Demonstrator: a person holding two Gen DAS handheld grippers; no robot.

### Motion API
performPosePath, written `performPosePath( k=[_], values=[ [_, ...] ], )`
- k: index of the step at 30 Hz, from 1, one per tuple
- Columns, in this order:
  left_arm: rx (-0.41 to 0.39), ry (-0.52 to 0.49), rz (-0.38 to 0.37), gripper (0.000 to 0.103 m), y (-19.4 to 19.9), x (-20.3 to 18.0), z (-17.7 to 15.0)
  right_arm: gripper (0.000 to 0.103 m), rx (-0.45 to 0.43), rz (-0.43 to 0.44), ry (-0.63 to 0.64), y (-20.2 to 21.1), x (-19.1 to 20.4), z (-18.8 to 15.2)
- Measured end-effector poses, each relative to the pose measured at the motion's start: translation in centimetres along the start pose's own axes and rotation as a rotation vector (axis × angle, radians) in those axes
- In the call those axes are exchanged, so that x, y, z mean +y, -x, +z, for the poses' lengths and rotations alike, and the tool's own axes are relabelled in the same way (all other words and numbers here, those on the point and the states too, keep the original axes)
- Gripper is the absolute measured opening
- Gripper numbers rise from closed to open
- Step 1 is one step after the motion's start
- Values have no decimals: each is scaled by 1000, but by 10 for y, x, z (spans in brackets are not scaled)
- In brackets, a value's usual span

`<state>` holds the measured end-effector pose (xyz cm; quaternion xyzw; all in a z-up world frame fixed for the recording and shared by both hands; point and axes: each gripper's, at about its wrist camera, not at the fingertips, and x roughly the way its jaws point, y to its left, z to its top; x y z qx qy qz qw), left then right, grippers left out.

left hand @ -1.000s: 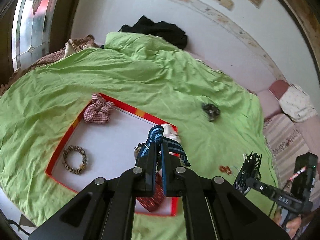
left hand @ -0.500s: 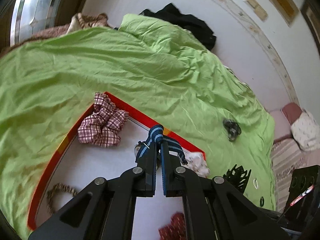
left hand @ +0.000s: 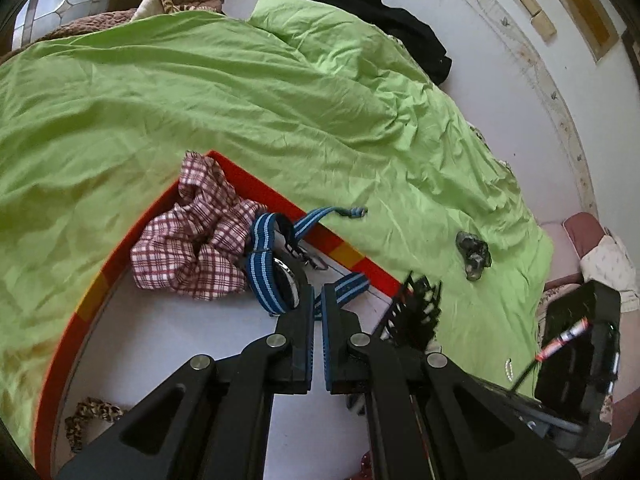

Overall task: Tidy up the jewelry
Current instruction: 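Carry the headband and claw clip into the red tray and open both tools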

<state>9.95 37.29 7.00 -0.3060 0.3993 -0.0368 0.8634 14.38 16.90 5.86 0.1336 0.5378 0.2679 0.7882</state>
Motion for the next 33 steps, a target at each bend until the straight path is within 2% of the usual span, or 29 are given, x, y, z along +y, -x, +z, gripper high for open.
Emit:
performPosePath(
  k=[11,14,15,17,21,25,27,29,33],
  values=[
    [-23,34,-33,3,5,7,-1,7,-14,-25,35,-8,9,7],
    [-44,32,-57,4,11,5,-1,18,-26,-24,49,-3,14,8],
    [-50,29,-65,7,12,5,-1,23,-34,-27,54,-1,15,8],
    [-65,16,-62,12,15,3,-2,26,-54,-33,63,6,18,9],
    [-110,-19,-11,35,21,-3,-5,32,-83,-50,75,20,20,8],
    [-124,-38,14,41,25,-6,-8,34,-94,-77,81,34,19,-2],
    [-130,-43,35,56,27,-7,-10,34,-97,-91,92,41,19,-8],
    [-151,-47,72,65,31,-7,-13,35,-107,-113,110,50,17,-19],
    [-155,-47,77,65,37,-5,-16,49,-144,-192,161,78,7,-54]
  ],
)
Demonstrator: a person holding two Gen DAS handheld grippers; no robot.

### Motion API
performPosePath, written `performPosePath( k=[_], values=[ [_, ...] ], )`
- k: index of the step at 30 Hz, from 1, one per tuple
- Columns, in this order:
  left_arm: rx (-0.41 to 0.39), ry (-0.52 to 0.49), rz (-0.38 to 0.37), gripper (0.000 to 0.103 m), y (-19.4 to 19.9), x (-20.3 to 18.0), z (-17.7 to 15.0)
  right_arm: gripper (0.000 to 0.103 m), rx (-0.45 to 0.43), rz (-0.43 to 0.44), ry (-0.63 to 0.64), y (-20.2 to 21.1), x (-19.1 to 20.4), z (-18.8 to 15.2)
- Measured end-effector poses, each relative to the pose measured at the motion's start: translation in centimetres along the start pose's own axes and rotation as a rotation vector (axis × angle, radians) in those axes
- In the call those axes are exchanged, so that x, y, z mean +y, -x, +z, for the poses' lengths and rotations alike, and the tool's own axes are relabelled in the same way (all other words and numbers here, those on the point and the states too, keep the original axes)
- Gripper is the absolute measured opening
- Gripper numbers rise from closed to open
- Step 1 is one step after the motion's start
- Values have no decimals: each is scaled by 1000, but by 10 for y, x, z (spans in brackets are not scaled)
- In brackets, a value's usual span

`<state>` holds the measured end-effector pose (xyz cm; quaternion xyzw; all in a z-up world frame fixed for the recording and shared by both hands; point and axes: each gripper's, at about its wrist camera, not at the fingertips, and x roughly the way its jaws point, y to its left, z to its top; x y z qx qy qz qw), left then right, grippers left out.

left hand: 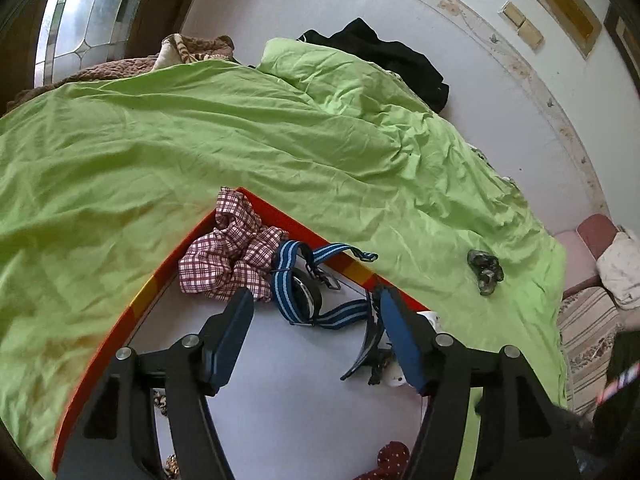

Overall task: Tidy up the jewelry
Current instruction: 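Carry the headband and claw clip into the red tray and open both tools, then move both open tools toward the red and jade bead bracelets on the sheet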

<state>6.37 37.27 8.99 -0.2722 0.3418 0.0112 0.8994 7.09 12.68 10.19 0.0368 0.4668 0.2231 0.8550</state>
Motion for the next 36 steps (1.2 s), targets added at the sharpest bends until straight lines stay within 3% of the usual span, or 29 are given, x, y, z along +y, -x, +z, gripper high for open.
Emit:
performPosePath(
  k=[5,9,16,25,36],
  values=[
    [-10,-24,30,66,5,-2,-5,49,17,-112,-6,32,-31,-53],
    [-23,-53,105,66,12,-10,-15,49,54,-179,-79,56,-70,-93],
    [-35,-54,48,66,59,-47,-53,49,48,-270,-197,103,-138,-136],
    [89,-172,24,67,102,-110,-126,49,0,-256,-327,140,-184,-182],
    [161,-254,32,69,109,-166,-175,50,-85,-258,-468,185,-235,-230]
  ],
)
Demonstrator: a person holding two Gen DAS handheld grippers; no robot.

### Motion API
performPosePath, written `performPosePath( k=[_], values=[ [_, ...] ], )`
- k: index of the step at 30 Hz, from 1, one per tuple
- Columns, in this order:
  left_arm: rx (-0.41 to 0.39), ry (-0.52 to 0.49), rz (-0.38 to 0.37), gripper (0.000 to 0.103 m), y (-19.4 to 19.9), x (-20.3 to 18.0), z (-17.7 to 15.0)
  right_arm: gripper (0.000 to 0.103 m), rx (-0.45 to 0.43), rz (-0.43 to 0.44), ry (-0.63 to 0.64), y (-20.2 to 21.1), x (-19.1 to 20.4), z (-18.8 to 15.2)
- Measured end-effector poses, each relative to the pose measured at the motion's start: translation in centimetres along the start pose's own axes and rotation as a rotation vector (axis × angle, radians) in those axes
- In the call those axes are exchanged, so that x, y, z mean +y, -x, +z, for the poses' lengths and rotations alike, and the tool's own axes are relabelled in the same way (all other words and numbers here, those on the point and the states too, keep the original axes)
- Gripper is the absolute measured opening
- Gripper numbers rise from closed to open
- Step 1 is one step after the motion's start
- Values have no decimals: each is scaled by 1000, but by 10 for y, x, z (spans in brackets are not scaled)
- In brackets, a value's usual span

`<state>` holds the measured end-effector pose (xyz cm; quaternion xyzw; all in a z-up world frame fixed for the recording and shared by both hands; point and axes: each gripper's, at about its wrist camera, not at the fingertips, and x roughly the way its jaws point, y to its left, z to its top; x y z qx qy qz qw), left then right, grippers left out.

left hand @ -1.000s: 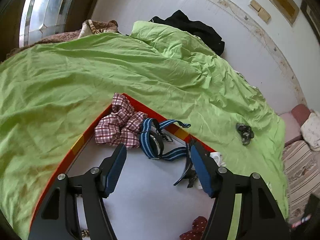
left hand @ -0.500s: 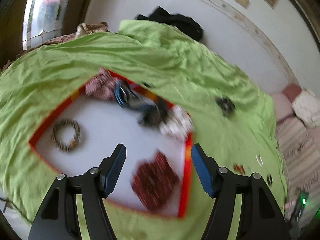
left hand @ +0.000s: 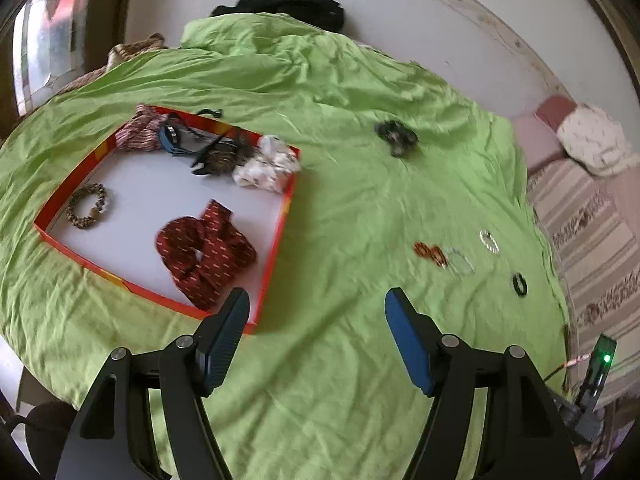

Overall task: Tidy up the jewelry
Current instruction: 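Move both open tools toward the red and jade bead bracelets on the sheet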

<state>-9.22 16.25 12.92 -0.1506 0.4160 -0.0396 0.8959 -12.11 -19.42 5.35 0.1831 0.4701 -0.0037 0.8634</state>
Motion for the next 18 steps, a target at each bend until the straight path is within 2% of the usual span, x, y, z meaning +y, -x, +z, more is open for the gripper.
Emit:
performPosePath(
  k=[8,17,18],
  values=[
    [32,-118,26,69,-7,-37,-11,50,-22,-1,-53,1,-31,-3],
    [94,-208,46,69,-38,-64,-12,50,-34,11,-31,-8,-36,7],
    [99,-214,40,67,-42,-67,-10,50,-35,13,-26,-9,-35,10]
  ],
)
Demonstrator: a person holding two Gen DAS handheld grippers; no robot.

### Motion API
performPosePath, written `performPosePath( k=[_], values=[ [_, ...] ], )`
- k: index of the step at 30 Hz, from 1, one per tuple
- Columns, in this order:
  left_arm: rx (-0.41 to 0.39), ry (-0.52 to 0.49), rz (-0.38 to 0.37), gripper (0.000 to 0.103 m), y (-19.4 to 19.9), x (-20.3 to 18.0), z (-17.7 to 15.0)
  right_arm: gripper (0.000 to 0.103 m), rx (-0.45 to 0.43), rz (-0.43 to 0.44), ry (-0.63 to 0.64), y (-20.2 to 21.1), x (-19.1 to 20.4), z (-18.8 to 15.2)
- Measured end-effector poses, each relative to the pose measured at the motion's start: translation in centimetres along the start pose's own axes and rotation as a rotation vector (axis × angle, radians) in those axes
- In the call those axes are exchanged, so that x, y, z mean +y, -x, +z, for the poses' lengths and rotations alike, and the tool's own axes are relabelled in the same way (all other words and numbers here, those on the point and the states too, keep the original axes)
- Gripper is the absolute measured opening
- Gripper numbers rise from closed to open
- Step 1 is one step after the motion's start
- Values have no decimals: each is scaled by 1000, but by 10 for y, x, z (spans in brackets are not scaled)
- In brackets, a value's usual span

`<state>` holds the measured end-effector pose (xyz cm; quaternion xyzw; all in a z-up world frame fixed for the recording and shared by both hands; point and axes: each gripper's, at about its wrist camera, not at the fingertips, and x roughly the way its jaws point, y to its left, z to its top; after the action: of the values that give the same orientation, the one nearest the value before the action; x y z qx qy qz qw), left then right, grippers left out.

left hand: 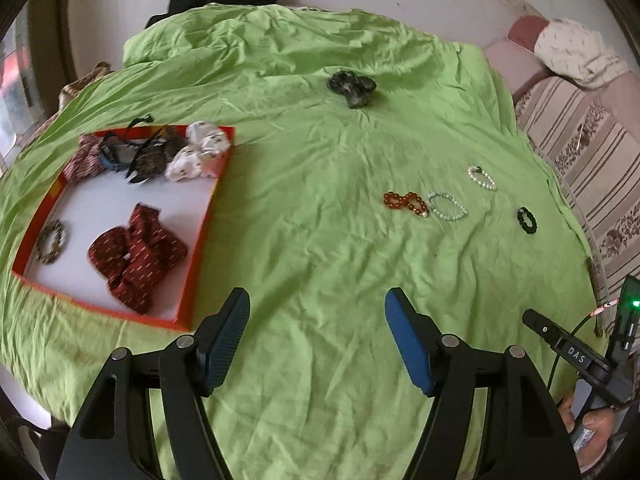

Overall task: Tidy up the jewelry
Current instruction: 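Move both open tools toward the red and jade bead bracelets on the sheet, then grasp the red bead bracelet with the left tool while the right tool grasps the pale jade bead bracelet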

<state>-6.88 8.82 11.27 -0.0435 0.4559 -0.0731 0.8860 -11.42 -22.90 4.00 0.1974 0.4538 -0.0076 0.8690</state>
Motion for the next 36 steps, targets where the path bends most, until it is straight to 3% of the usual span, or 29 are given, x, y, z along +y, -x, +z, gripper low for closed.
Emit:
performPosePath(
  k=[4,6,7,11,14,21,26,34,36],
  values=[
    [32,-28,-49,46,-20,-11,21,51,2,12,15,-7,2,14],
    [46,-50,-67,30,-30,-19,31,50,3,21,28,-14,5,24],
    [60,-67,-77,29,-39,-24,38,50,3,24,34,-17,7,28],
    [85,-132,-113,27,-70,-47,59,50,3,50,67,-39,19,53],
    [118,-188,-123,27,-100,-66,70,45,7,70,87,-57,27,71],
    [186,-226,-165,26,-164,-90,88,44,12,91,116,-95,39,105],
    [202,-263,-199,16,-191,-100,97,44,35,93,137,-118,41,118],
    [196,-299,-241,15,-205,-108,94,43,39,86,167,-139,46,121],
    [191,-291,-246,16,-205,-108,93,35,32,66,180,-140,48,120]
  ],
)
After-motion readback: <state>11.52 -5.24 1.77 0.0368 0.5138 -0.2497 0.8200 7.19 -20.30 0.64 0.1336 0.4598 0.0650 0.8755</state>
